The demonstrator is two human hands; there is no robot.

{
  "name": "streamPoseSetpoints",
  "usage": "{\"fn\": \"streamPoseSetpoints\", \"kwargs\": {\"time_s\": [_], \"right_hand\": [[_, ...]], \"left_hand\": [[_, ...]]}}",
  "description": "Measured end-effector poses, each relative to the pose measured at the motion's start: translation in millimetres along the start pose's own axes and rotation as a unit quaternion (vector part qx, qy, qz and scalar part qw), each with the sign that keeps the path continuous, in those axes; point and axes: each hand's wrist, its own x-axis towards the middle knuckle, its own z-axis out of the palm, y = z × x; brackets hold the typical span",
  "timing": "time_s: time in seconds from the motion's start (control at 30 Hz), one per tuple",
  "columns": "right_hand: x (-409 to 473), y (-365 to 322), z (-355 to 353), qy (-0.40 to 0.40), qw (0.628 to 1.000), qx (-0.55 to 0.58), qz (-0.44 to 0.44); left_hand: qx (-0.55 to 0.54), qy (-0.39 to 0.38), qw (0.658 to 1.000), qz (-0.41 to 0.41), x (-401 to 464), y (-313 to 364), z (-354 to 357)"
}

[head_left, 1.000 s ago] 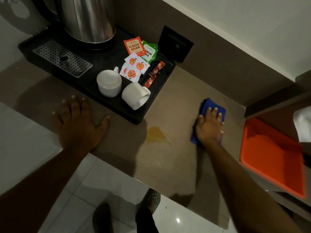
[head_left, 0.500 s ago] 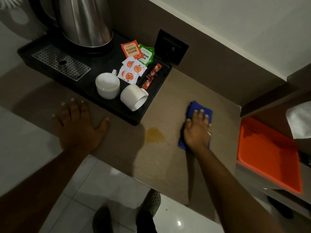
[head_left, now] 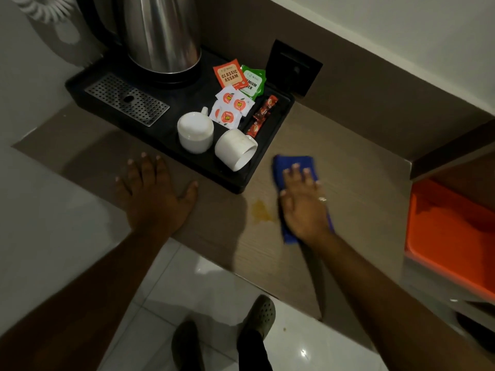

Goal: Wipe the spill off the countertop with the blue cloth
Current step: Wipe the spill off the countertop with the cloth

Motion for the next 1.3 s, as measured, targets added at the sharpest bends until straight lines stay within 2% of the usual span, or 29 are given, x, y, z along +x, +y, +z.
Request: {"fn": "streamPoseSetpoints", "kwargs": {"time_s": [0.1, 0.17, 0.23, 0.3, 0.37, 0.43, 0.5, 0.57, 0.63, 0.7, 0.73, 0.8, 0.9, 1.03, 1.1, 1.13, 1.2, 1.3], "right_hand": [[-47, 16, -1, -0.071, 0.97, -0.085, -0.219], [-57, 59, -21, -0.098, 0.953, -0.101, -0.267], [-50, 91, -39, -0.087, 0.975, -0.089, -0.184], [-32, 87, -42, -0.053, 0.998, -0.033, -0.022], [-12, 48, -26, 0.003, 0.992, -0.014, 0.126], [-3, -5, -10, 0.026, 0.979, 0.0, 0.202], [-18, -51, 12, 0.036, 0.987, 0.004, 0.156], [-52, -72, 27, 0.02, 0.999, -0.033, 0.037], [-77, -53, 23, -0.015, 0.995, -0.06, -0.074], [-91, -4, 7, -0.041, 0.992, -0.057, -0.106], [-99, 25, -2, -0.041, 0.995, -0.05, -0.08], [-117, 75, -21, -0.016, 0.998, -0.036, 0.041], [-134, 98, -28, 0.048, 0.968, -0.015, 0.244], [-95, 44, -11, 0.09, 0.876, 0.02, 0.474], [-65, 3, -5, 0.078, 0.839, 0.067, 0.535], [-51, -20, -1, 0.07, 0.836, 0.076, 0.539], [-33, -70, 14, 0.061, 0.869, 0.065, 0.487], [-40, -124, 42, 0.039, 0.961, 0.032, 0.273]], "left_hand": [[0.003, -0.003, 1.0, -0.001, 1, 0, 0], [0.001, 0.001, 1.0, 0.0, 2, -1, 2], [-0.002, 0.005, 1.0, 0.004, 1, -2, 4], [0.001, 0.011, 1.0, 0.004, 1, -4, 6], [0.002, 0.011, 1.0, 0.007, 2, -3, 7], [-0.001, 0.013, 1.0, 0.009, 4, -3, 7], [0.002, 0.013, 1.0, 0.008, 4, -3, 8], [0.007, 0.011, 1.0, 0.005, 4, -3, 8], [0.01, 0.008, 1.0, 0.007, 5, -3, 8], [0.008, 0.004, 1.0, 0.01, 4, -4, 6], [0.007, 0.005, 1.0, 0.012, 4, -4, 6], [0.002, 0.005, 1.0, 0.011, 4, -4, 5], [-0.008, 0.012, 1.0, 0.009, 3, -4, 7], [-0.015, 0.017, 1.0, 0.014, 3, -4, 8], [-0.017, 0.017, 1.0, 0.014, 3, -4, 10], [-0.014, 0.017, 1.0, 0.014, 4, -4, 11], [-0.005, 0.017, 1.0, 0.019, 5, -4, 12], [-0.005, 0.025, 0.999, 0.034, 7, -6, 17]]}}
